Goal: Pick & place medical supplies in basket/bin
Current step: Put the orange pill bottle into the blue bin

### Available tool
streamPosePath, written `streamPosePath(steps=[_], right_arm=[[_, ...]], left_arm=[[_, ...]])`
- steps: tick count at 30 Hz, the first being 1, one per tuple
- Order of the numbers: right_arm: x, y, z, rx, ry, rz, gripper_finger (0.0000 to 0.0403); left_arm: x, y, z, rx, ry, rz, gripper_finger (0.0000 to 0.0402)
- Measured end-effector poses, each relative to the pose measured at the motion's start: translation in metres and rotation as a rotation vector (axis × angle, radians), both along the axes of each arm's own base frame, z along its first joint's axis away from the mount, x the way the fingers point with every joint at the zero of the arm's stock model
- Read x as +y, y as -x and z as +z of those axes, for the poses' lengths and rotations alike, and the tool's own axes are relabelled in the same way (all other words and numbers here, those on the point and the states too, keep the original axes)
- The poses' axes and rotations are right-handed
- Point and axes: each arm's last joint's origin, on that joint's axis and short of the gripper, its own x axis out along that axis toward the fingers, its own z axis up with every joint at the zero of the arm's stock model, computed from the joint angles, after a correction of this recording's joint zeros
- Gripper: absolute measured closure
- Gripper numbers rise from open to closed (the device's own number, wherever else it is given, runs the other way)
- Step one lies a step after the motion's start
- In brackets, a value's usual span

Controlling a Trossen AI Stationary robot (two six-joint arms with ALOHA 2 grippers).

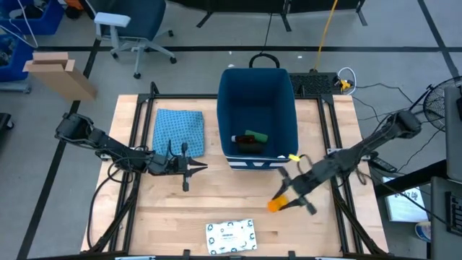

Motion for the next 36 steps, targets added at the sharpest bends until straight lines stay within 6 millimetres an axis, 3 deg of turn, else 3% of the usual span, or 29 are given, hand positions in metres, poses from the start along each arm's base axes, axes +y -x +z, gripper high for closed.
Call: streamPosePath(steps=[5,9,13,33,36], right_arm=[[-0.020,0.038,-0.035,-0.111,-0.130,-0.012,0.0248],[-0.031,0.056,-0.059,-0.149,-0.163,-0.035,0.0249],[-0.036,0.067,-0.069,-0.203,-0.193,-0.030,0.0247],[-0.050,0.090,-0.058,-0.291,-0.228,-0.038,0.0248],[-0.049,0.088,-0.037,-0.325,-0.250,-0.037,0.0246]], left_arm=[[0.000,0.000,0.000,0.004,0.002,0.001,0.0364],[0.000,0.000,-0.001,0.006,0.007,0.002,0.0364],[0.000,0.000,-0.001,0.006,0.018,0.004,0.0364],[0.000,0.001,-0.003,0.024,0.057,0.013,0.0364],[0.000,0.001,-0.003,0.024,0.058,0.013,0.0364]])
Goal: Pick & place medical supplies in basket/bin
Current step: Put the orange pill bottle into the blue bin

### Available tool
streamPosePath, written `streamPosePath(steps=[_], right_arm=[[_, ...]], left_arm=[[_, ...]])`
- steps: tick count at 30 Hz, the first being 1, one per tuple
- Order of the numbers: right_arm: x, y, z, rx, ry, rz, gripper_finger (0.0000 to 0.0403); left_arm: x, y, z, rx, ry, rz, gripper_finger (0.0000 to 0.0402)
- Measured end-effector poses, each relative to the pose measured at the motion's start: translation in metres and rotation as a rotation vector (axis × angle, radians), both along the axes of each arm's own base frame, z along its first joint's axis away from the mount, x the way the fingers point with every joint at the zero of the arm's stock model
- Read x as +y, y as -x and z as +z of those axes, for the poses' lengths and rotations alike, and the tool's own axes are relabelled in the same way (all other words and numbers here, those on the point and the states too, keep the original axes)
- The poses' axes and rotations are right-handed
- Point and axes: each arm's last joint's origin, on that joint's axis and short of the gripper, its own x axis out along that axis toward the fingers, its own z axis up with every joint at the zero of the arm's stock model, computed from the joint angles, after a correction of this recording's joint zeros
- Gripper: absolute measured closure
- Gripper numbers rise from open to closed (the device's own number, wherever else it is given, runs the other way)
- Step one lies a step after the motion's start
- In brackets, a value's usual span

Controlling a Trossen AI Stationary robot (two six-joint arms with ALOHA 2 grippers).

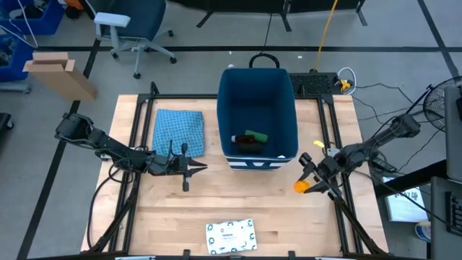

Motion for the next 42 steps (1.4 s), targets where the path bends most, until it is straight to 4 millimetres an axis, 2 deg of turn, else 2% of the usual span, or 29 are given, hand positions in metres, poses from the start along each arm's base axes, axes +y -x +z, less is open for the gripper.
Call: streamPosePath(steps=[4,8,10,13,16,19,23,27,29,36,39,42], right_arm=[[0.004,-0.009,0.052,-0.049,0.062,-0.051,0.0249],[-0.002,-0.022,0.117,-0.006,0.144,-0.344,0.0249],[-0.011,-0.029,0.147,0.052,0.176,-0.495,0.0248],[-0.027,-0.042,0.186,0.120,0.250,-0.633,0.0246],[-0.044,-0.059,0.213,0.189,0.334,-0.754,0.0250],[-0.065,-0.083,0.222,0.282,0.451,-0.857,0.0250],[-0.101,-0.121,0.207,0.430,0.559,-0.954,0.0250],[-0.137,-0.152,0.175,0.592,0.659,-1.007,0.0250],[-0.149,-0.168,0.152,0.676,0.675,-0.951,0.0250],[-0.167,-0.216,0.070,0.896,0.671,-0.719,0.0250],[-0.173,-0.230,0.035,0.987,0.669,-0.642,0.0249],[-0.179,-0.238,0.011,1.008,0.620,-0.564,0.0250]], left_arm=[[0.000,0.000,0.000,-0.001,0.001,0.000,0.0364],[0.000,0.000,0.000,-0.002,0.002,0.001,0.0364],[0.000,0.000,0.000,-0.003,0.002,0.002,0.0364],[0.000,0.000,0.000,-0.004,0.003,0.003,0.0364],[0.000,0.000,0.000,-0.004,0.002,0.003,0.0364],[0.000,0.000,0.000,-0.003,-0.012,0.000,0.0364],[0.000,0.000,0.000,-0.002,-0.025,-0.002,0.0364],[0.000,0.000,0.000,0.000,-0.042,-0.005,0.0364],[0.000,0.000,0.000,0.000,-0.042,-0.005,0.0364],[0.000,0.000,0.000,0.000,-0.039,-0.005,0.0364],[0.000,0.000,0.000,0.002,-0.034,-0.004,0.0364],[0.000,0.000,0.000,0.003,-0.027,-0.003,0.0364]])
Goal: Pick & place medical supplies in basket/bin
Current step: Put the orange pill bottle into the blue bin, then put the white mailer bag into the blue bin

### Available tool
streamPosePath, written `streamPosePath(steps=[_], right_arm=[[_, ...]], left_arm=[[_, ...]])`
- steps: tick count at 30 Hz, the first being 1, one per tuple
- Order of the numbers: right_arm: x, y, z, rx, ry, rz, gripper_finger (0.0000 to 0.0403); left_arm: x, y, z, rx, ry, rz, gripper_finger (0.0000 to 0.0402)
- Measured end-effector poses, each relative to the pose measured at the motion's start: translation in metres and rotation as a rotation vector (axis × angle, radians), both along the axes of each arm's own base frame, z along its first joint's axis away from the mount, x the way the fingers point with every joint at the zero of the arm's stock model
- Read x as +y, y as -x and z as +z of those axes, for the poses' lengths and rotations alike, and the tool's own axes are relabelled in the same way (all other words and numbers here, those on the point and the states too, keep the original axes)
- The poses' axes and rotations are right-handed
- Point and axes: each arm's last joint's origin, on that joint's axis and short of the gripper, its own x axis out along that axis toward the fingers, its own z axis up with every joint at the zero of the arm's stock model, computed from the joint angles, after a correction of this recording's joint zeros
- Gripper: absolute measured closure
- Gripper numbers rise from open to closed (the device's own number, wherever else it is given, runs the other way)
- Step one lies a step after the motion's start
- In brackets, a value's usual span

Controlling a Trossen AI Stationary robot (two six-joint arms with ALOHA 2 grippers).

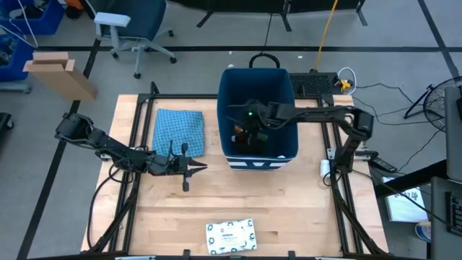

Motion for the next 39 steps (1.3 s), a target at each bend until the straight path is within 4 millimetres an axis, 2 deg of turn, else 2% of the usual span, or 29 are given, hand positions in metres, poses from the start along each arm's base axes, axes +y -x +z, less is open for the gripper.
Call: streamPosePath(steps=[4,8,17,21,24,29,34,37,39], right_arm=[[-0.006,-0.002,-0.022,0.020,-0.080,0.011,0.0246],[-0.011,0.000,-0.022,-0.021,-0.110,-0.016,0.0221],[-0.016,0.016,0.016,-0.118,-0.093,-0.061,0.0133],[-0.012,0.025,0.034,-0.158,-0.072,-0.066,0.0116],[-0.009,0.037,0.056,-0.204,-0.026,-0.096,0.0114],[0.008,0.077,0.112,-0.348,0.027,-0.087,0.0119],[0.038,0.142,0.163,-0.487,0.010,-0.031,0.0141],[0.057,0.180,0.178,-0.525,-0.061,0.000,0.0177],[0.070,0.199,0.177,-0.512,-0.112,0.033,0.0215]], left_arm=[[0.000,0.000,0.000,0.004,0.002,0.000,0.0364],[0.000,0.000,0.000,0.004,0.007,0.001,0.0364],[0.000,0.000,0.000,0.003,0.018,0.003,0.0364],[0.000,0.000,0.000,0.003,0.020,0.003,0.0364],[0.000,0.000,0.000,0.003,0.020,0.003,0.0364],[0.000,0.000,-0.001,0.006,0.029,0.003,0.0364],[-0.001,0.001,-0.003,0.031,0.029,-0.033,0.0364],[-0.002,0.001,-0.003,0.032,0.030,-0.043,0.0364],[-0.001,0.001,-0.003,0.030,0.030,-0.042,0.0364]])
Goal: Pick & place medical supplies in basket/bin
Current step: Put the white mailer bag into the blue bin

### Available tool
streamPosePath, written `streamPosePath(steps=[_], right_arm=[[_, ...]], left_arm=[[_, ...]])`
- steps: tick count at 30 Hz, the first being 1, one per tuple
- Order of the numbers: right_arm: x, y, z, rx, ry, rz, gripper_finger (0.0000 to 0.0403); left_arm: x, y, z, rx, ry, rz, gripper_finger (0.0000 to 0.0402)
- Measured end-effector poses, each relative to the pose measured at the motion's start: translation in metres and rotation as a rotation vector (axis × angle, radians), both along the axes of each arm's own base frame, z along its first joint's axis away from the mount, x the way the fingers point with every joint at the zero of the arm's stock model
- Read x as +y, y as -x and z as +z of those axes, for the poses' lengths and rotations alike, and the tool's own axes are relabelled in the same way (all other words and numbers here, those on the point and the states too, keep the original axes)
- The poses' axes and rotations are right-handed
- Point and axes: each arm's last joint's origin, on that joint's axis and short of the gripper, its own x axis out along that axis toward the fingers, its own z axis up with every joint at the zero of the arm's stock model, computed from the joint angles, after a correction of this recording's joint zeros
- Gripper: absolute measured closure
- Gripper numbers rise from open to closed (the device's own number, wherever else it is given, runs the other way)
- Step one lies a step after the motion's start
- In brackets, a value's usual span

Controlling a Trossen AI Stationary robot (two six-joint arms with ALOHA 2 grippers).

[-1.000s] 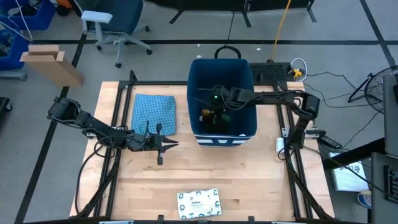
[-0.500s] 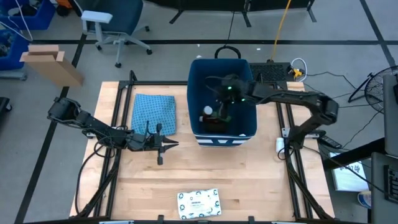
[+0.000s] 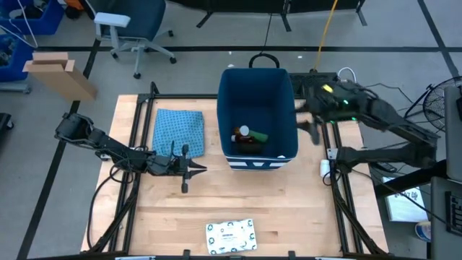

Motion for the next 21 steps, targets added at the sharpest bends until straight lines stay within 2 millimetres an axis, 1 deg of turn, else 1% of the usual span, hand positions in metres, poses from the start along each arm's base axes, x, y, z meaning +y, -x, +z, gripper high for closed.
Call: streamPosePath(steps=[2,5,7,8,13,16,19,21], right_arm=[[0.012,0.015,-0.007,-0.003,-0.036,0.072,0.0260],[0.028,0.032,-0.025,-0.061,-0.071,0.190,0.0334],[0.035,0.041,-0.042,-0.124,-0.072,0.227,0.0380],[0.038,0.044,-0.053,-0.156,-0.069,0.247,0.0391],[0.046,0.049,-0.104,-0.331,-0.088,0.305,0.0396],[0.048,0.049,-0.125,-0.420,-0.117,0.318,0.0401],[0.049,0.045,-0.145,-0.436,-0.147,0.330,0.0401],[0.050,0.043,-0.153,-0.458,-0.143,0.345,0.0402]], left_arm=[[0.000,0.000,0.001,-0.007,0.001,0.000,0.0364],[0.000,-0.001,0.003,-0.028,0.000,-0.002,0.0364],[0.000,-0.001,0.004,-0.035,-0.012,-0.009,0.0364],[-0.001,-0.001,0.004,-0.036,-0.015,-0.015,0.0364],[-0.001,-0.001,0.004,-0.036,-0.009,-0.017,0.0364],[-0.001,-0.001,0.004,-0.036,-0.003,-0.016,0.0364],[-0.001,0.000,0.002,-0.019,0.003,-0.015,0.0364],[0.000,0.000,-0.001,0.010,0.001,-0.012,0.0364]])
